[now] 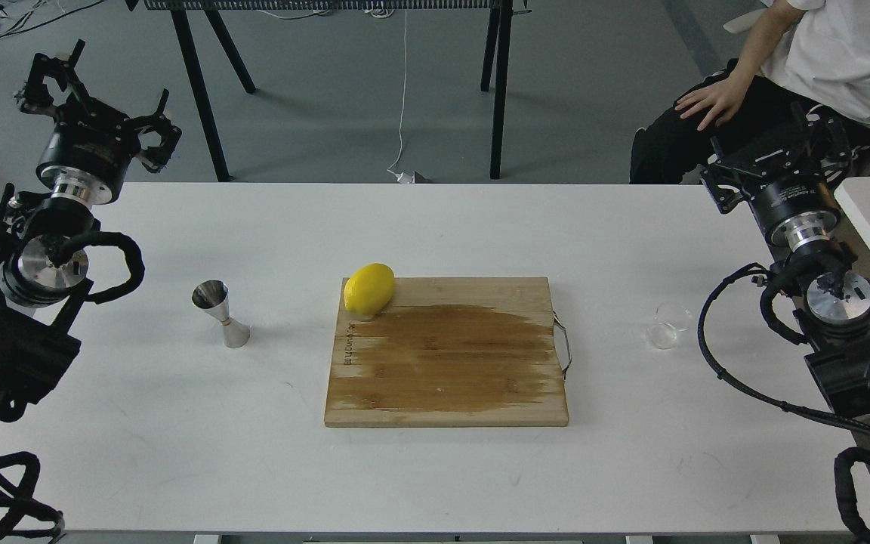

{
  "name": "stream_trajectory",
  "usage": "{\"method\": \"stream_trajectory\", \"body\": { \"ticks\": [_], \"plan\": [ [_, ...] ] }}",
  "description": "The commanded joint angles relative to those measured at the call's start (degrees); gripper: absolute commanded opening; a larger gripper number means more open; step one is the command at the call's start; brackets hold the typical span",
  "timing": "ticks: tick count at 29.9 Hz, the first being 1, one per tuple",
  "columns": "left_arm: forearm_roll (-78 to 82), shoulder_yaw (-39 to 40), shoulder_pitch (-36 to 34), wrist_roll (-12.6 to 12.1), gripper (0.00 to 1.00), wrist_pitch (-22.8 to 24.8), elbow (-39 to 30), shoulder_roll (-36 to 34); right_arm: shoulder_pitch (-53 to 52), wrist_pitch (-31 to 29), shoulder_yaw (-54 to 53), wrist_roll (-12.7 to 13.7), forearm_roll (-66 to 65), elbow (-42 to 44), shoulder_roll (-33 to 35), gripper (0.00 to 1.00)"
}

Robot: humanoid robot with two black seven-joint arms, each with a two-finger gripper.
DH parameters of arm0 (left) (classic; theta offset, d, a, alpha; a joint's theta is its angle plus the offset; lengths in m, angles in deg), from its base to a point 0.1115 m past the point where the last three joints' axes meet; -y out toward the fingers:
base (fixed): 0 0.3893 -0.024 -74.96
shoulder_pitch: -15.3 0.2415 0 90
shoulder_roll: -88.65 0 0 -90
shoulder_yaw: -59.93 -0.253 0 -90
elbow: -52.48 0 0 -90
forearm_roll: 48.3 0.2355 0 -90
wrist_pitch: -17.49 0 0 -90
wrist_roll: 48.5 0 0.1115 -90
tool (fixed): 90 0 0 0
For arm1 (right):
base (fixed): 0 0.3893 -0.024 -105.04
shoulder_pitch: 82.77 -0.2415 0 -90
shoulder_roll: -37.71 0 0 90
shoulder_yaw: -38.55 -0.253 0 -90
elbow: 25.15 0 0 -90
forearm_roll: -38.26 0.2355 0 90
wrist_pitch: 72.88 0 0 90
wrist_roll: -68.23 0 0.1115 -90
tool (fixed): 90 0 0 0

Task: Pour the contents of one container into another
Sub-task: 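Move the left gripper toward the metal jigger cup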

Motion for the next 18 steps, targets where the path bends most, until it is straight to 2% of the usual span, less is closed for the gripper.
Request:
{"method": "stream_trajectory", "body": {
  "ticks": [1,3,6,8,13,18],
  "plan": [
    [0.0,-0.1,0.0,0.1,1.00,0.0,-0.1,0.0,0.2,0.0,-0.2,0.1,0.0,-0.2,0.2,1.00],
    [-0.1,-0.1,0.1,-0.4,1.00,0.1,-0.1,0.0,0.3,0.0,-0.2,0.0,0.1,-0.2,0.3,1.00],
    [-0.1,0.0,0.3,0.1,1.00,0.8,-0.6,0.1,0.3,0.0,-0.2,0.0,0.1,-0.3,0.4,1.00],
    [-0.1,-0.2,1.0,-0.2,1.00,0.8,-2.8,-0.4,0.4,0.0,-0.3,0.1,0.1,-0.6,0.5,1.00],
    [1.4,-5.3,6.6,-0.1,1.00,2.5,-15.1,-6.2,1.8,0.0,-0.6,0.0,0.1,-2.0,1.4,1.00],
    [13.6,-8.3,10.4,0.1,0.99,-3.0,-27.6,-12.0,4.3,0.0,-0.9,0.0,0.2,-5.1,2.5,1.00]
  ]
}}
